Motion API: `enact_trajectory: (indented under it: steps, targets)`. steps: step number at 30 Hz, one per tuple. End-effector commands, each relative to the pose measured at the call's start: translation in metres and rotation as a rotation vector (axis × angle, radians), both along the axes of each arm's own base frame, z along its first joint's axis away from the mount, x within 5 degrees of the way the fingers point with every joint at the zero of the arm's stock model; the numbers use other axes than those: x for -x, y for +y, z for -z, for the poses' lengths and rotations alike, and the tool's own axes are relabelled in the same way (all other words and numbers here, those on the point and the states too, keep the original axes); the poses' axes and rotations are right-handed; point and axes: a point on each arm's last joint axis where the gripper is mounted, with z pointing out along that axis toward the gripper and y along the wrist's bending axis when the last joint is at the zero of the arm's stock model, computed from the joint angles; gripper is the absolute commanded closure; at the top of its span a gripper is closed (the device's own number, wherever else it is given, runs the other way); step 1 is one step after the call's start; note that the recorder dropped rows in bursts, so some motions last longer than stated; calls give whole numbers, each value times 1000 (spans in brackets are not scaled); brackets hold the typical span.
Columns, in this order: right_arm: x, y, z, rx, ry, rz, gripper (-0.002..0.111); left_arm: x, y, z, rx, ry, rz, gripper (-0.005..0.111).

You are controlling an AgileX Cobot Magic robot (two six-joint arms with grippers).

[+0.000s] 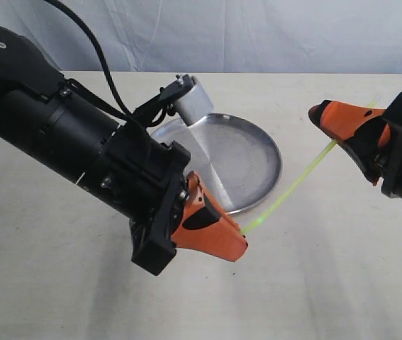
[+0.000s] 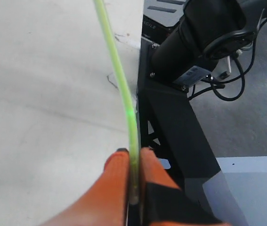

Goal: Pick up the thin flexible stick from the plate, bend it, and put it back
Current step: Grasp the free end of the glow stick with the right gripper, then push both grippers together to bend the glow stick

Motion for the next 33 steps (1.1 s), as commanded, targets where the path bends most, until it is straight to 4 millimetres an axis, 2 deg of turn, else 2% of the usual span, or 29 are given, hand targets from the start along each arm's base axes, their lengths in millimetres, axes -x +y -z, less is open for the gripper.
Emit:
enact_trajectory:
  steps: [1,33]
  targets:
    - [1,1,6,87,11,-15,109,-2,-6,-13,123,14,-43,107]
    - [5,5,11,162,29,-96,109,-11,-11,-21,224,-32,-135,107]
